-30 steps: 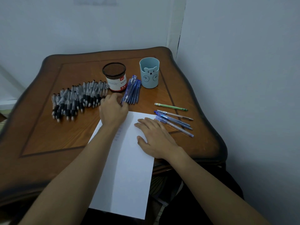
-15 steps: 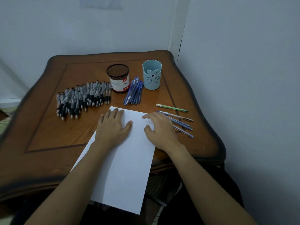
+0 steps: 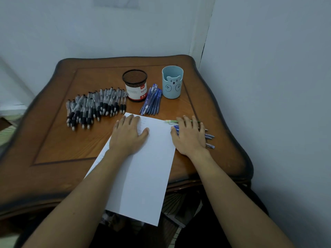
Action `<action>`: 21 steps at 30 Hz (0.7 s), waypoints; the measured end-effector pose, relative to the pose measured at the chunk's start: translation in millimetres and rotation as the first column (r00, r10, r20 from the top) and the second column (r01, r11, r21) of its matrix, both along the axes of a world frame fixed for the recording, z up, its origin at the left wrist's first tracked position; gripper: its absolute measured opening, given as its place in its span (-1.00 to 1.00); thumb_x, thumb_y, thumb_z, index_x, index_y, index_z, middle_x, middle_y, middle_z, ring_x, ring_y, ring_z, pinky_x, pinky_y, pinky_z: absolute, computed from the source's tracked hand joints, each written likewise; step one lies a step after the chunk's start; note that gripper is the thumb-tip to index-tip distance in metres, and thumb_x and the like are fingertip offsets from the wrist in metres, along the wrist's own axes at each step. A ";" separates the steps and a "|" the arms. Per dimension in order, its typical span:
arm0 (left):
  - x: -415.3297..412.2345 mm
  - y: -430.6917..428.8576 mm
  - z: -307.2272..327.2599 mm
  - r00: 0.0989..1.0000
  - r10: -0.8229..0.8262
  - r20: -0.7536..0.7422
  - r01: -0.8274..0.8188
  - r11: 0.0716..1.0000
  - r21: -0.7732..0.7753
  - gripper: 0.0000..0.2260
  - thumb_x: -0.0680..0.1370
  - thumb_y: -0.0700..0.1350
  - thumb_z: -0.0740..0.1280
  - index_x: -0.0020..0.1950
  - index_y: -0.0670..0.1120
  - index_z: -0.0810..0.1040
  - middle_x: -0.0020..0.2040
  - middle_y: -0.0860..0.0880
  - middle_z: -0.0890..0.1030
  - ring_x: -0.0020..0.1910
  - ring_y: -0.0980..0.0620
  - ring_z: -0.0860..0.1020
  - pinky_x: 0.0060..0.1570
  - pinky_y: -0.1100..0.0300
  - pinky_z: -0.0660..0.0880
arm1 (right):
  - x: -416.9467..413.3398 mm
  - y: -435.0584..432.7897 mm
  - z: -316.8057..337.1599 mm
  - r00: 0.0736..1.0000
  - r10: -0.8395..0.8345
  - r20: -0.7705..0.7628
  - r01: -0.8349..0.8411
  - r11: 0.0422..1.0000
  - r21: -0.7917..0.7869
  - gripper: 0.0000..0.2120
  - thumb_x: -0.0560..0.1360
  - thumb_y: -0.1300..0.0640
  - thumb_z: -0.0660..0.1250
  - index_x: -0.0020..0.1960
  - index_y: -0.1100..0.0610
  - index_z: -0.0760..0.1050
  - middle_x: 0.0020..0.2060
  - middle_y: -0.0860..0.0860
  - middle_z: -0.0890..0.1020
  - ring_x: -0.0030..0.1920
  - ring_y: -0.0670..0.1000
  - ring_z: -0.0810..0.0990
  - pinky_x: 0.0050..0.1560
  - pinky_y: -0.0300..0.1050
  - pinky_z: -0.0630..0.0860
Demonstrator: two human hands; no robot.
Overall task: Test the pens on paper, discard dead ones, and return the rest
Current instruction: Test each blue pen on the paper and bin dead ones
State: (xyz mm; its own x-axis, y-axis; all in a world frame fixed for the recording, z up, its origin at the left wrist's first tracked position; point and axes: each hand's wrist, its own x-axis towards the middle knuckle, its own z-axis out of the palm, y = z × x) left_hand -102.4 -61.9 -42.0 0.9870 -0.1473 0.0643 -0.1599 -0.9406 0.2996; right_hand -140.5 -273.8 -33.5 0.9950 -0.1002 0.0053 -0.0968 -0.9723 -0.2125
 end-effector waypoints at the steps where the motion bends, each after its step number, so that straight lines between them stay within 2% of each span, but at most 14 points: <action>1: 0.2 0.3 -0.2 1.000 0.001 -0.008 -0.001 1.000 -0.001 -0.45 0.61 0.21 0.15 0.53 -0.05 0.33 0.56 -0.07 0.32 0.58 -0.12 0.18 0.55 -0.12 0.04 | 0.8 1.1 0.7 0.997 0.074 0.000 -0.074 0.997 0.017 -0.47 0.67 -0.18 -0.03 0.59 -0.04 0.15 0.60 -0.01 0.16 0.61 0.11 0.00 0.55 0.22 -0.08; 3: 0.1 1.1 0.4 1.000 -0.003 -0.018 0.003 1.000 -0.005 -0.46 0.63 0.19 0.14 0.55 -0.04 0.30 0.58 -0.07 0.29 0.59 -0.12 0.15 0.56 -0.10 0.01 | 2.9 3.7 1.9 0.979 0.203 -0.005 -0.202 0.978 0.052 -0.50 0.68 -0.16 -0.03 0.59 -0.07 0.18 0.60 -0.07 0.16 0.61 0.04 0.00 0.56 0.17 -0.09; 7: -0.7 4.6 2.0 0.999 -0.044 -0.006 0.044 0.999 -0.023 -0.54 0.66 -0.02 0.08 0.56 -0.09 0.31 0.58 -0.13 0.29 0.58 -0.17 0.16 0.56 -0.13 0.06 | 5.2 8.6 0.6 0.935 0.354 0.013 -0.354 0.933 0.063 -0.53 0.70 -0.12 -0.04 0.58 -0.08 0.19 0.60 -0.10 0.16 0.60 0.00 0.00 0.57 0.12 -0.07; 11: -0.6 7.5 2.1 0.999 -0.038 -0.007 0.037 0.998 -0.055 -0.48 0.60 0.01 0.02 0.54 -0.09 0.35 0.56 -0.12 0.32 0.57 -0.16 0.20 0.55 -0.12 0.09 | 7.0 11.0 -1.7 0.910 0.413 0.035 -0.414 0.909 0.036 -0.53 0.70 -0.11 -0.03 0.58 -0.06 0.22 0.58 -0.08 0.21 0.59 0.01 0.07 0.56 0.12 -0.02; 16: -1.2 6.3 -0.3 0.999 -0.015 0.044 0.019 0.996 -0.089 -0.52 0.59 0.02 0.05 0.47 -0.05 0.44 0.51 -0.07 0.40 0.55 -0.11 0.21 0.52 -0.12 0.10 | 0.4 11.7 1.8 0.912 0.380 0.157 -0.394 0.917 0.067 -0.49 0.64 -0.13 -0.03 0.51 -0.02 0.34 0.54 -0.04 0.32 0.57 0.00 0.15 0.56 0.12 -0.15; 18: -4.6 4.7 0.4 0.992 -0.017 0.128 0.031 0.993 -0.114 -0.55 0.55 0.05 0.07 0.35 0.01 0.55 0.44 -0.03 0.48 0.51 -0.07 0.25 0.44 -0.13 0.11 | -7.1 11.9 2.3 0.913 0.339 0.228 -0.368 0.925 0.097 -0.53 0.61 -0.09 0.04 0.45 0.01 0.42 0.50 -0.03 0.38 0.54 0.00 0.20 0.56 0.10 -0.07; 21: -10.1 4.3 -0.3 0.978 -0.093 0.188 0.110 0.991 -0.081 -0.60 0.56 0.12 0.12 0.28 0.11 0.61 0.36 0.06 0.53 0.43 0.00 0.28 0.33 -0.13 0.11 | -26.9 11.3 0.7 0.890 0.317 0.329 -0.376 0.917 0.133 -0.63 0.57 0.00 0.20 0.33 0.05 0.52 0.37 0.00 0.50 0.43 0.01 0.35 0.46 0.09 0.23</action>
State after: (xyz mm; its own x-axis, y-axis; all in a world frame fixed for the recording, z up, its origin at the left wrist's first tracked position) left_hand -112.5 -57.6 -42.2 0.9373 -0.2316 0.2606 -0.3134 -0.8870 0.3391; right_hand -167.4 -262.5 -32.8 0.9214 0.2225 0.3185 0.3347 -0.8709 -0.3598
